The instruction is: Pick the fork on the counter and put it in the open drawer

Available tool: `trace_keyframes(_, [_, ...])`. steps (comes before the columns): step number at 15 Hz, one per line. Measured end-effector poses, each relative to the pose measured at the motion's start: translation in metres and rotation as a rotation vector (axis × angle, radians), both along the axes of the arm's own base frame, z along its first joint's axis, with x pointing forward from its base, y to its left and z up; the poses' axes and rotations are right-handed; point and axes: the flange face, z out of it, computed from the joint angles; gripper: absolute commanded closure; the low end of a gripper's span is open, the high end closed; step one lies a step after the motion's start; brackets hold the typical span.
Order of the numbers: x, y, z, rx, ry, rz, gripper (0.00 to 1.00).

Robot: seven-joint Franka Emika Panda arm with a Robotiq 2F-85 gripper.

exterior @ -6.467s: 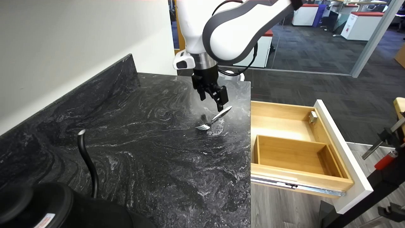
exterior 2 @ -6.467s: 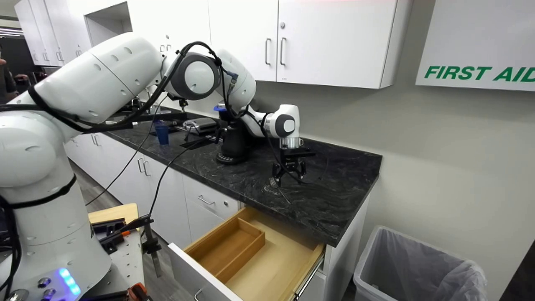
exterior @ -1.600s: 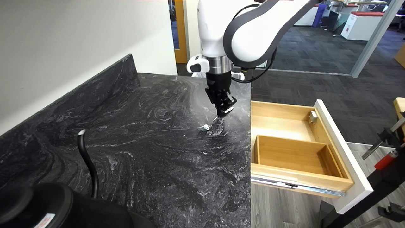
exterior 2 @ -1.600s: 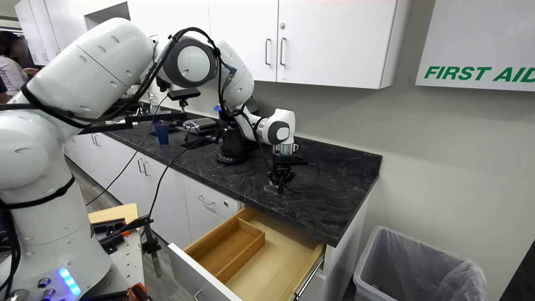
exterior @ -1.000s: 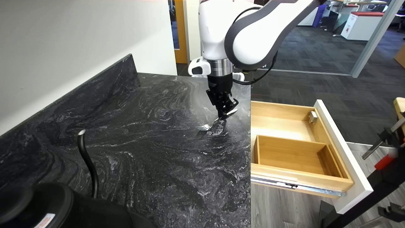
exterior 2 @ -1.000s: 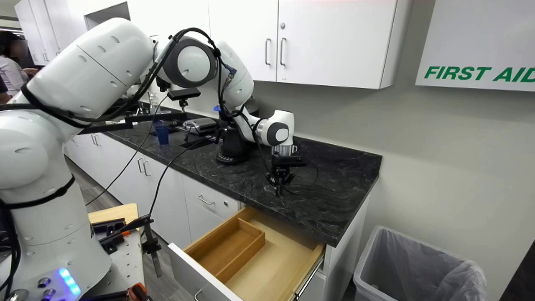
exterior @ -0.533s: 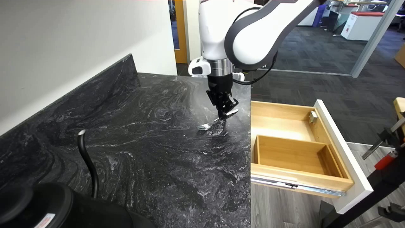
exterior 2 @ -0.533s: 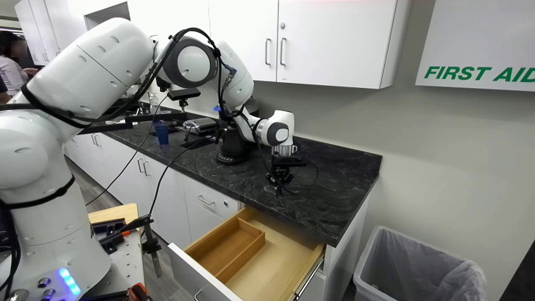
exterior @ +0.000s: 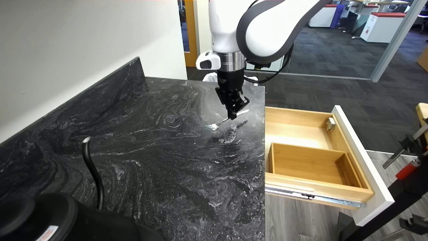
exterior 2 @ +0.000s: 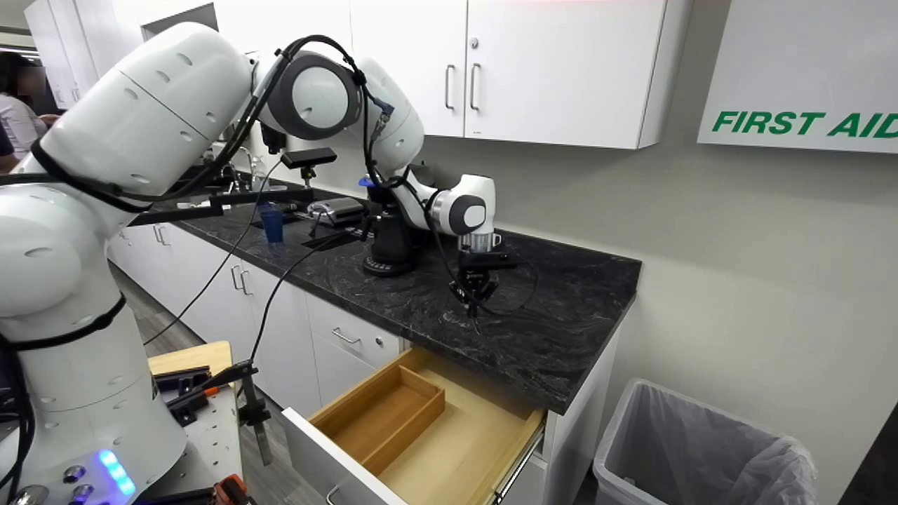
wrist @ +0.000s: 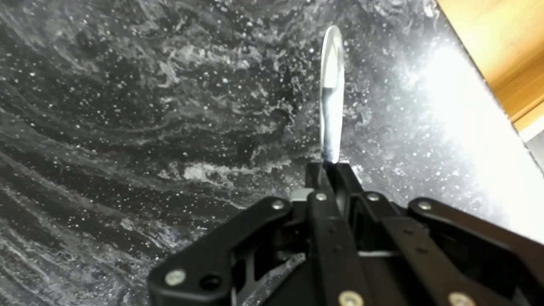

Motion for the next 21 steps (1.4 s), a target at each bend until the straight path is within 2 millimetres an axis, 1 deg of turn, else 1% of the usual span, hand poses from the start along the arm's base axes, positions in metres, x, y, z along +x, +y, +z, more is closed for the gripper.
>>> trace_keyframes(3, [0.003, -0.005, 0.013, -0.004, -0.017, -0.016, 0.95])
trace_keyframes(5, [0.003, -0.014, 0.019, -0.009, -0.025, -0.051, 0.95])
trace_keyframes(7, [0.0, -0.024, 0.025, -0.017, -0.029, -0.099, 0.95])
trace_keyframes(10, [-0.01, -0.034, 0.033, -0.031, -0.035, -0.195, 0.95])
trace_keyframes(13, [-0.027, -0.036, 0.037, -0.036, -0.036, -0.277, 0.95])
trace_keyframes(16, [-0.05, -0.036, 0.039, -0.034, -0.038, -0.314, 0.95])
trace_keyframes(18, [-0.067, -0.037, 0.041, -0.032, -0.046, -0.333, 0.95])
trace_keyframes(21, [-0.1, -0.041, 0.049, -0.025, -0.063, -0.367, 0.95])
